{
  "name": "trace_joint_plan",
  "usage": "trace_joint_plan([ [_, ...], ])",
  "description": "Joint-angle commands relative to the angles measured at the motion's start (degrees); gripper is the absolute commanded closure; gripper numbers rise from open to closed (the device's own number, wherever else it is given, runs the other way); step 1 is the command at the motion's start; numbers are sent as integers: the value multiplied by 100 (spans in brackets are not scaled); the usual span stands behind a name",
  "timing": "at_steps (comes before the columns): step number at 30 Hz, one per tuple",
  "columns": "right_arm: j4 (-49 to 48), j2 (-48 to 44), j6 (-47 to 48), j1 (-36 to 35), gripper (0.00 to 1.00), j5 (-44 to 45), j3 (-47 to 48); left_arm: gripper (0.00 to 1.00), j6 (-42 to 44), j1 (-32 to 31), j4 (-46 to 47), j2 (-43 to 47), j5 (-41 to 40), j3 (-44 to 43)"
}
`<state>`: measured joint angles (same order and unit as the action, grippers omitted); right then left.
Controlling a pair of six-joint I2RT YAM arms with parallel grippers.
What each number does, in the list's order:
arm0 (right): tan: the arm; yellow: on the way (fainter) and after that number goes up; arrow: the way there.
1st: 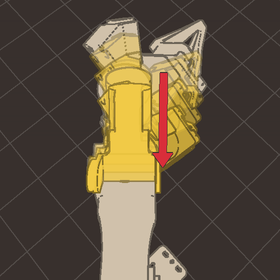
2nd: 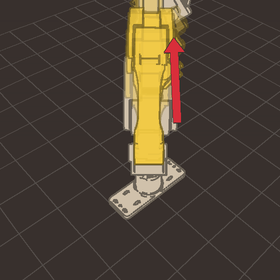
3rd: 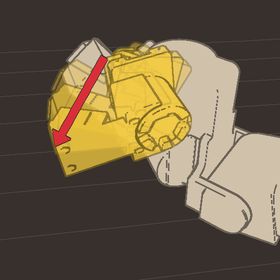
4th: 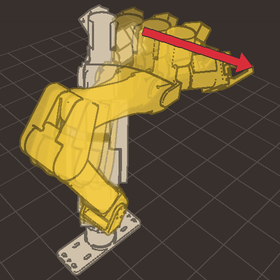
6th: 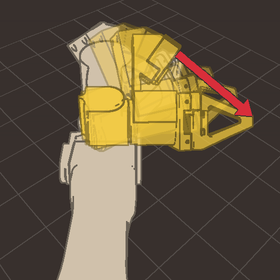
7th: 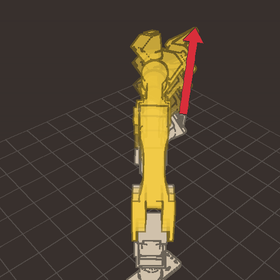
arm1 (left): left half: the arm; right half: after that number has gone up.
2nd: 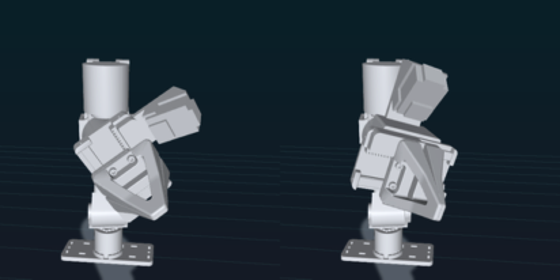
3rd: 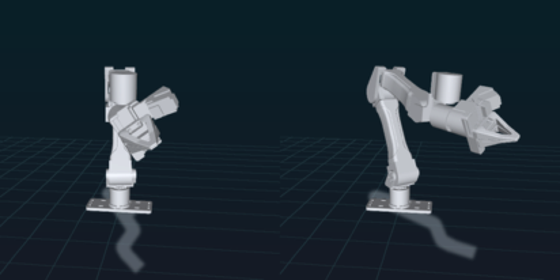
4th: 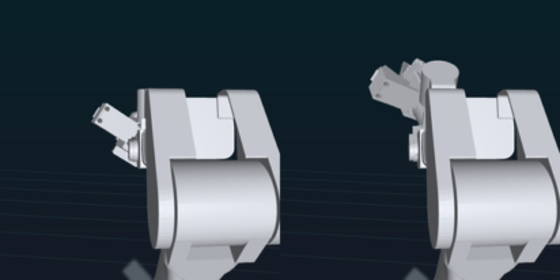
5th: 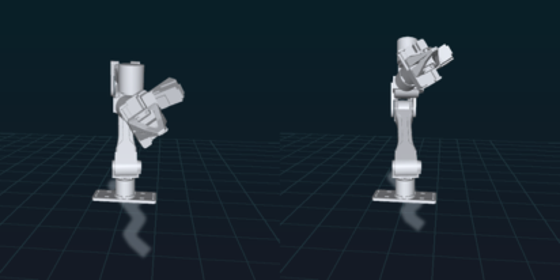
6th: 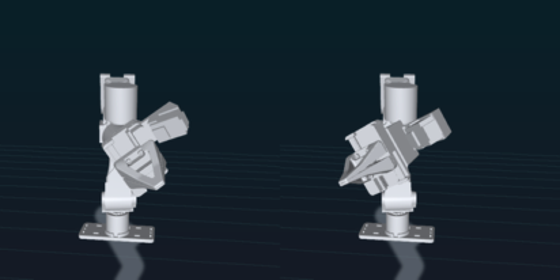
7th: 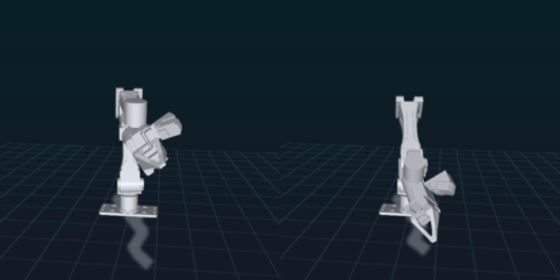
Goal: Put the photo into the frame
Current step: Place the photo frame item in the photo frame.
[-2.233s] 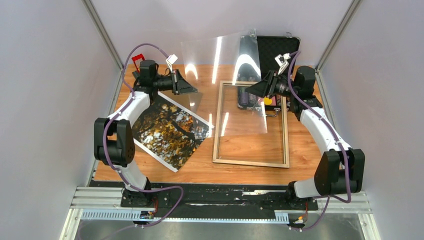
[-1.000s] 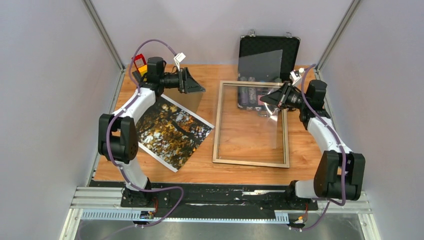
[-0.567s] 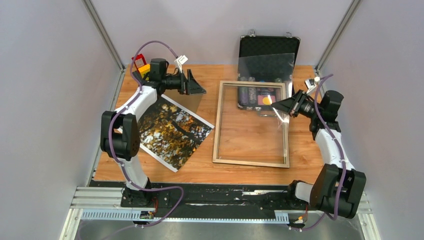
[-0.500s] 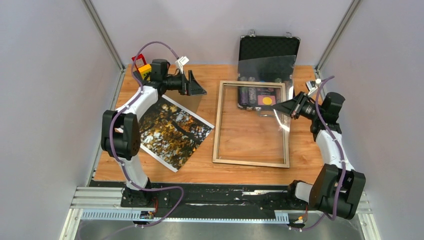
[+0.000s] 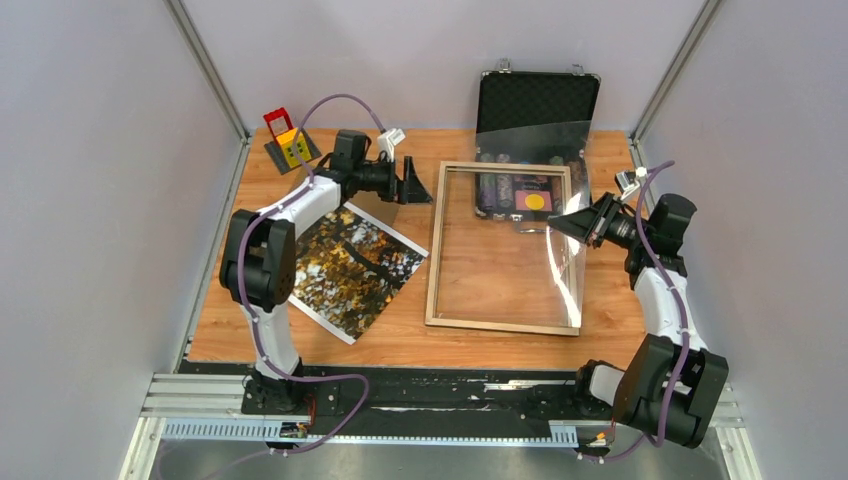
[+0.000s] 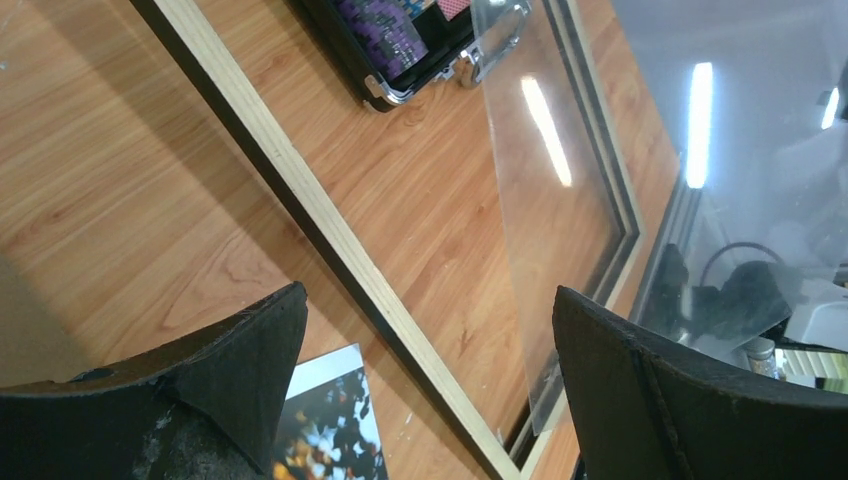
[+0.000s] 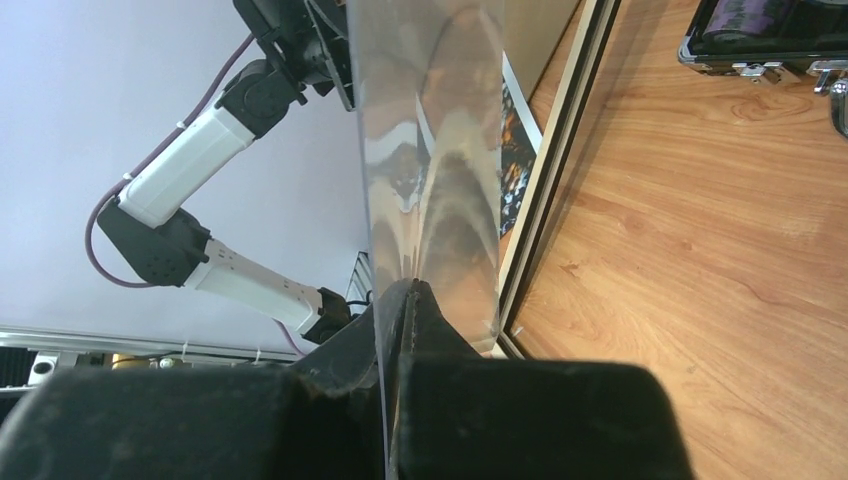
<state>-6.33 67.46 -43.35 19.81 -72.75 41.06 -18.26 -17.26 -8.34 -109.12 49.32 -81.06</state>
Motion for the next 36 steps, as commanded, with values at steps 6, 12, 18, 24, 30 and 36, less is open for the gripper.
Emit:
trace_joint_plan([
  [6, -484, 235, 7, 31, 100, -255, -34, 0, -303, -190, 752, -413, -321, -74],
  [12, -622, 459, -81, 17, 100, -288, -28, 0, -595, -208, 1108, -749, -313, 11],
  [18, -741, 643, -77, -8, 100, -301, -45, 1, -732, -208, 1394, -937, -97, 302],
  [24, -782, 806, -20, -54, 100, -323, -4, 10, -702, -208, 1390, -972, -25, 477],
  [30, -713, 914, 54, -72, 100, -358, 81, 31, -738, -208, 1417, -1087, 84, 509],
  [36, -677, 1000, 55, -113, 100, -370, 144, 42, -862, -289, 1539, -1282, 211, 487],
])
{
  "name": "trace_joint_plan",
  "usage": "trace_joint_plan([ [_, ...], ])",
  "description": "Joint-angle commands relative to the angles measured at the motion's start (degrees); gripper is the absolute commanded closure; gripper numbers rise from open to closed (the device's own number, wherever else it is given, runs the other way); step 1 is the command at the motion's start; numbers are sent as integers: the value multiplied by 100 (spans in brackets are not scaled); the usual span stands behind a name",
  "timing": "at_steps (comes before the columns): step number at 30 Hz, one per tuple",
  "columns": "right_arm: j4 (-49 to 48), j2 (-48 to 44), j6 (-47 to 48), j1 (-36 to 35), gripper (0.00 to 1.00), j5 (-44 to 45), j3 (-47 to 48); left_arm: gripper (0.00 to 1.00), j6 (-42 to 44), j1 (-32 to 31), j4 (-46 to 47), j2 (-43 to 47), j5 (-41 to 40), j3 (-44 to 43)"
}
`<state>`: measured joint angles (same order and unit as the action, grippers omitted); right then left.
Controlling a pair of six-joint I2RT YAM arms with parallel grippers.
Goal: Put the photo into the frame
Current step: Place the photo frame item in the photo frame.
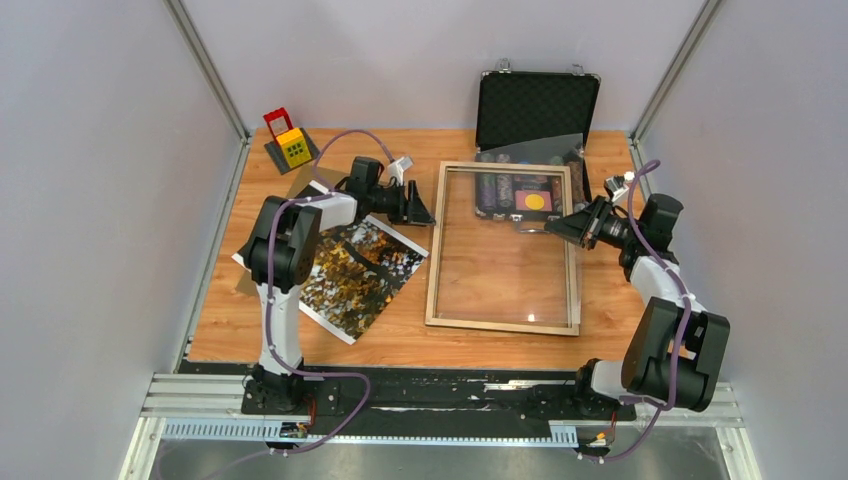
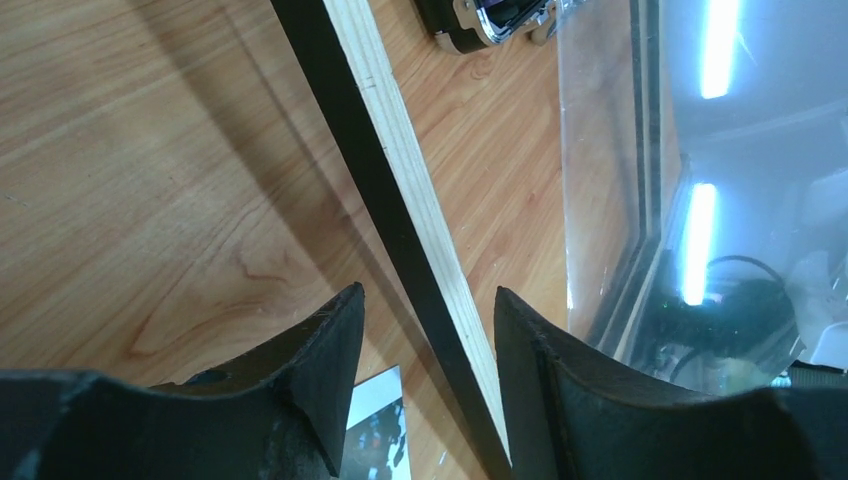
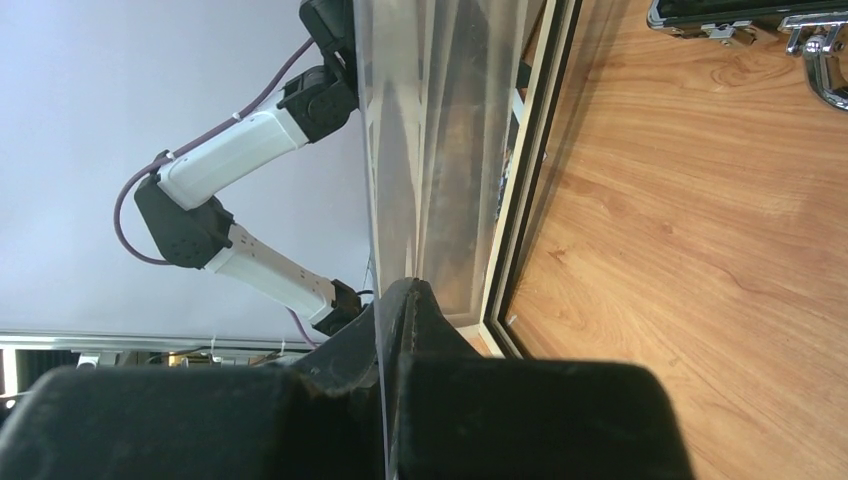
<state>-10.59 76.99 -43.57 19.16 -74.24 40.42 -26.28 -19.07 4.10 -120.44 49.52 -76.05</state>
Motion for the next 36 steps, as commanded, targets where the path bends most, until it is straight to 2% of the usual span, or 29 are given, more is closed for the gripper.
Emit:
trace_joint_plan([
  [1, -251, 60, 77, -53, 100, -223, 211, 43, -60, -124, 303, -187, 214, -28],
  [7, -251, 96, 94, -62, 100, -232, 220, 49, -112, -224, 339, -316, 303, -128],
  [17, -242, 131, 139, -78, 100, -223, 220, 66, -163, -237, 400, -318, 410, -100],
  [36, -646, 482, 164, -202, 100, -127, 89, 85, -122, -233, 370, -234, 421, -62],
])
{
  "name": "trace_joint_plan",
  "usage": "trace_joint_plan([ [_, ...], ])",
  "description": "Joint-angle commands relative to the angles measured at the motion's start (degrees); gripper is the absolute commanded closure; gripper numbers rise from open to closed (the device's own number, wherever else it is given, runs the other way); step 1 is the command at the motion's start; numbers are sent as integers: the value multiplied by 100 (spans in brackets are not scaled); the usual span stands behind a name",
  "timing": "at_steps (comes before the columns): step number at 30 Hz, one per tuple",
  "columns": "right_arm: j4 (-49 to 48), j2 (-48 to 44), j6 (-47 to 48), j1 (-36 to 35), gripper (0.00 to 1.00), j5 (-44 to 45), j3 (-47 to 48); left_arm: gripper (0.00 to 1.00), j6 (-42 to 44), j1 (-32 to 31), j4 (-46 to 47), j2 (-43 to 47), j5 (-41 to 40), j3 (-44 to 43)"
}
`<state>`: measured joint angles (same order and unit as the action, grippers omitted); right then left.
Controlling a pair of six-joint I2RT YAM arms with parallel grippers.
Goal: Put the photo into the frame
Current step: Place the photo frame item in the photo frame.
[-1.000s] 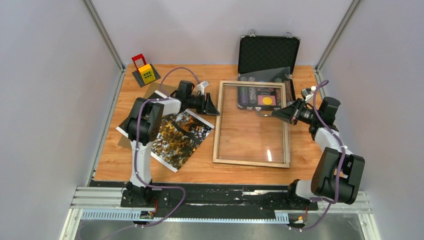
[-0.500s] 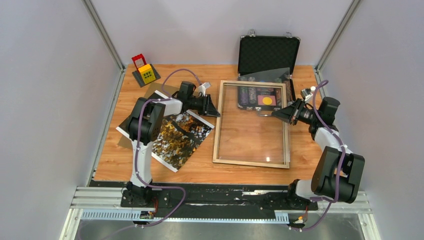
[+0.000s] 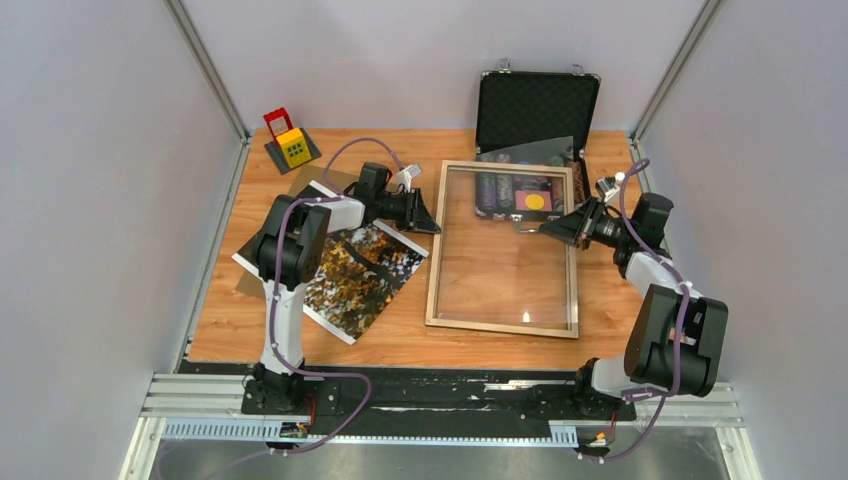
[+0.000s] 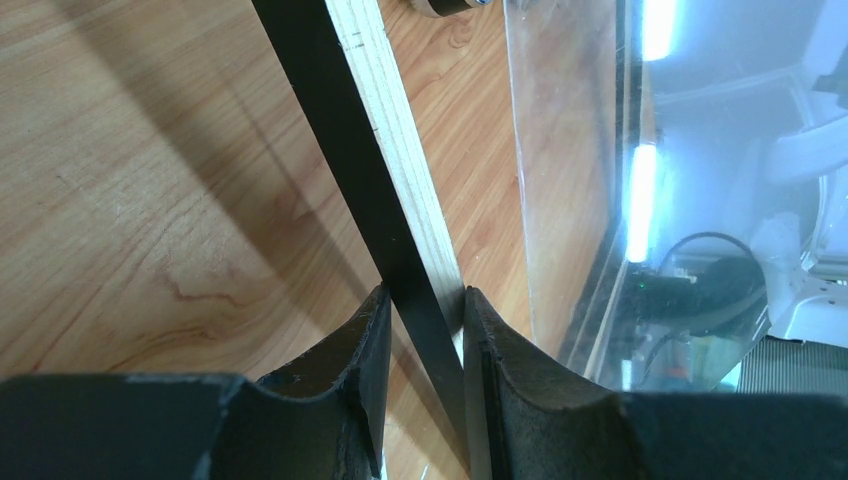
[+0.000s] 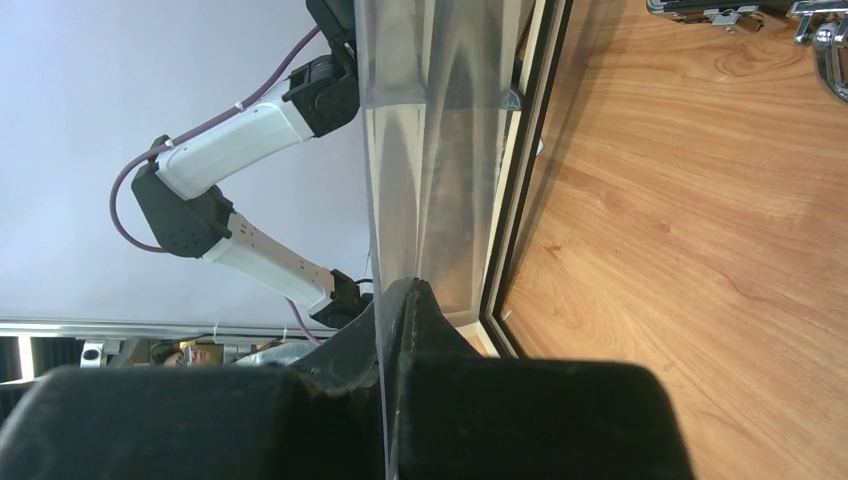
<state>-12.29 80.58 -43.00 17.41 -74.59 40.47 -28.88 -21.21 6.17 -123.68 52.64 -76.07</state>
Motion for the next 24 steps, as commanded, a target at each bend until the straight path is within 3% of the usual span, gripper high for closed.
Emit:
trace_joint_plan([
  [1, -492, 178, 134, -27, 100, -96, 76, 86, 142, -22, 159, 94, 102, -63],
  [13, -1049, 620, -23, -38, 100, -26, -29, 99, 252, -23, 42, 112, 71, -79],
  [24, -1152, 966, 120, -74, 100, 13, 30, 100, 300, -23, -24, 106, 57, -105],
])
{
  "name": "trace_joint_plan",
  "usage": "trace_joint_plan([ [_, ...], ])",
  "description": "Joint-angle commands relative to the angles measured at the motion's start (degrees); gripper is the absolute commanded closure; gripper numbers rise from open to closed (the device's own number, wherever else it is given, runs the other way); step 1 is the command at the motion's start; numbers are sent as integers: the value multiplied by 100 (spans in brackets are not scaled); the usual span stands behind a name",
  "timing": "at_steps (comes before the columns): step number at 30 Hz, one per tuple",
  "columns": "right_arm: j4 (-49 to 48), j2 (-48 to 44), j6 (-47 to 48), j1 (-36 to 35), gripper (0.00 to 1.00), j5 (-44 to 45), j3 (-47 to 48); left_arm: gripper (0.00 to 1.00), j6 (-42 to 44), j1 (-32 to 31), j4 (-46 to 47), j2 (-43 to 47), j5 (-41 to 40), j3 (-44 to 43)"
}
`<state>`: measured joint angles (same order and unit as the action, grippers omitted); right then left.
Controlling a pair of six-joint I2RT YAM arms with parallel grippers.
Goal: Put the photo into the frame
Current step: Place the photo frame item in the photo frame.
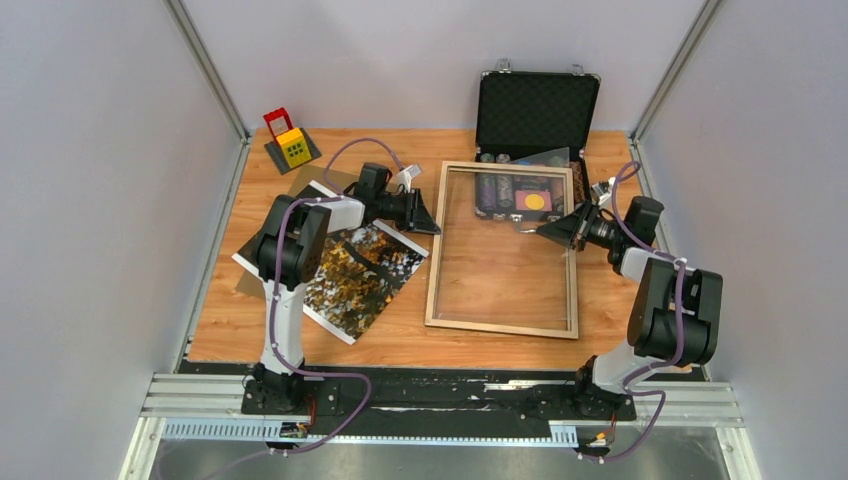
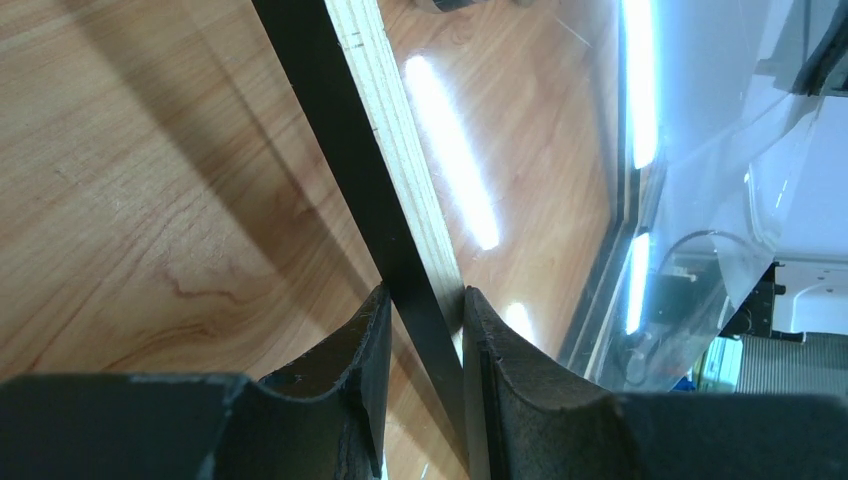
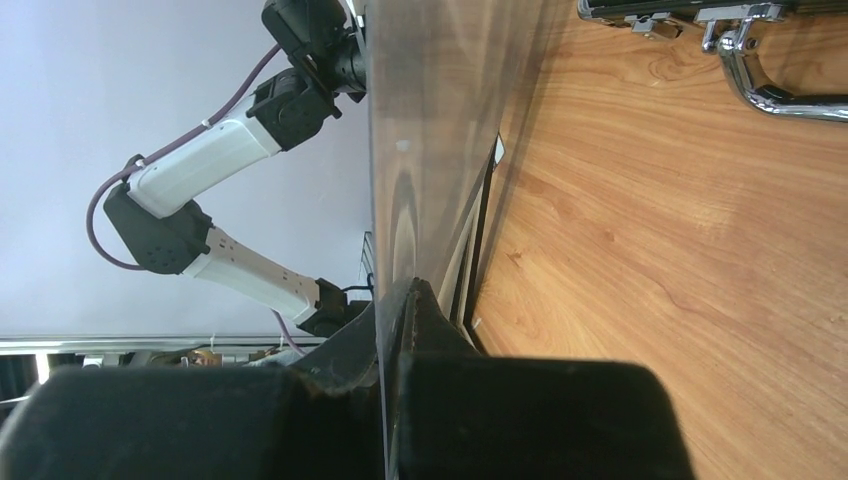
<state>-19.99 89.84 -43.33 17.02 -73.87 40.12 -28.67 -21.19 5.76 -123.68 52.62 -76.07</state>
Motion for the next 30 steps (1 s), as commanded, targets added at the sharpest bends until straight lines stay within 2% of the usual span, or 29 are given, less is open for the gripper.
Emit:
trace_joint_plan([
  [1, -383, 56, 170, -40, 100, -66, 80, 100, 286, -25, 3, 107, 57, -106],
  [19, 227, -313, 938, -32, 100, -200, 341, 100, 291, -25, -43, 39, 82, -163],
  [30, 285, -489, 1100, -34, 100, -345, 457, 100, 296, -25, -78, 48, 82, -189],
])
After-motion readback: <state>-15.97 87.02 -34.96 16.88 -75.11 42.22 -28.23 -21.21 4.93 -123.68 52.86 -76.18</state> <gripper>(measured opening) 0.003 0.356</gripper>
